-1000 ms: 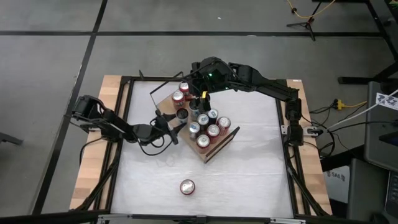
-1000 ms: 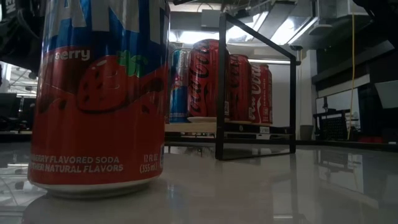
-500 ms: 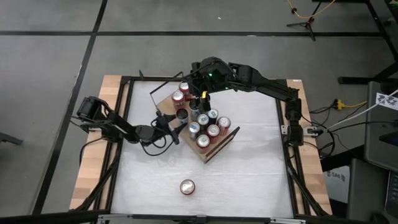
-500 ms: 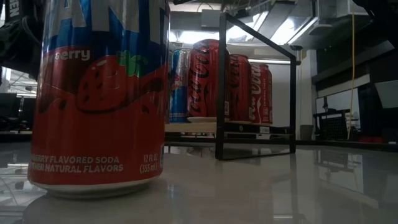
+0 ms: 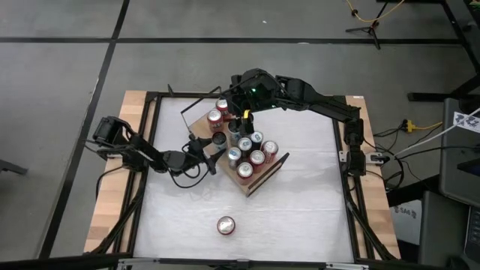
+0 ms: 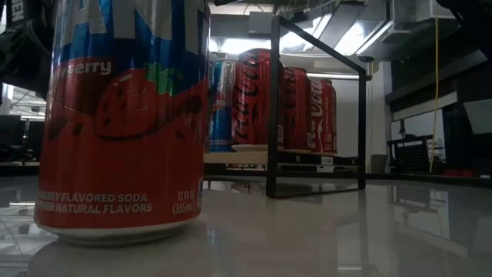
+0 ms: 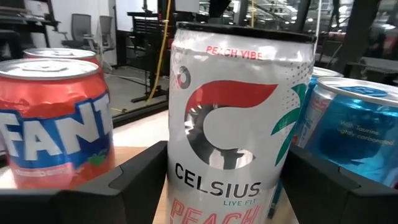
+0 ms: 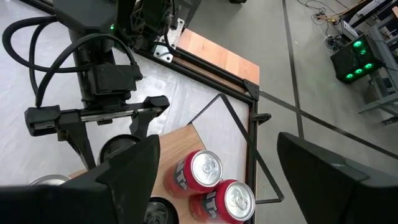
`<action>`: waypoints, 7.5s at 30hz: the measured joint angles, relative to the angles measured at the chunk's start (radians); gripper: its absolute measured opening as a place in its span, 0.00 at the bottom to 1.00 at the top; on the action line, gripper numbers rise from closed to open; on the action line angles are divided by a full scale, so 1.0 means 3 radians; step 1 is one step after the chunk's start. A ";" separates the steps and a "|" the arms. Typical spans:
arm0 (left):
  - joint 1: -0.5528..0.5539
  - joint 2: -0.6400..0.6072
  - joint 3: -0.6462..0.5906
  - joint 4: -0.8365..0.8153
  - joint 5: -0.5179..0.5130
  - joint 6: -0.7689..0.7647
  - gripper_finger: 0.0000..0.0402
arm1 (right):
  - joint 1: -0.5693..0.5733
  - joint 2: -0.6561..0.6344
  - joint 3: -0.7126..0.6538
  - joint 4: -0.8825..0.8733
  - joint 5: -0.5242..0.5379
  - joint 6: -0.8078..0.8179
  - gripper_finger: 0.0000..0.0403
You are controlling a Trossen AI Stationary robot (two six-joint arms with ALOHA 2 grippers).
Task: Place canned beverage on shelf
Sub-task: Put the white pink soda can on the shelf aligned with the other white pink soda cans, then put the red soda can on the shelf aligned with the other red soda cans
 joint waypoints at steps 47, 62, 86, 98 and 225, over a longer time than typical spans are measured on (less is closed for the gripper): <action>0.0005 0.0003 -0.0003 0.0400 0.0109 0.0468 0.85 | 0.0004 0.0059 -0.0016 -0.0190 -0.0485 0.0270 0.79; 0.0005 0.0001 -0.0003 0.0437 0.0101 0.0553 0.85 | 0.0018 0.0261 -0.0022 -0.0384 -0.0775 0.0493 0.79; -0.0113 -0.0169 -0.0004 0.0451 -0.0001 0.0876 0.85 | 0.0242 0.0537 -0.0023 -0.0387 -0.0437 0.0488 0.79; -0.0252 -0.0234 -0.0008 0.0397 -0.0279 0.0999 0.85 | 0.0240 0.0689 -0.0022 -0.0427 -0.0220 0.0488 0.79; -0.2154 -0.0965 -0.0009 -0.0945 0.0204 -0.0164 0.85 | 0.2401 0.0514 -0.1074 0.0113 0.0703 0.3117 0.79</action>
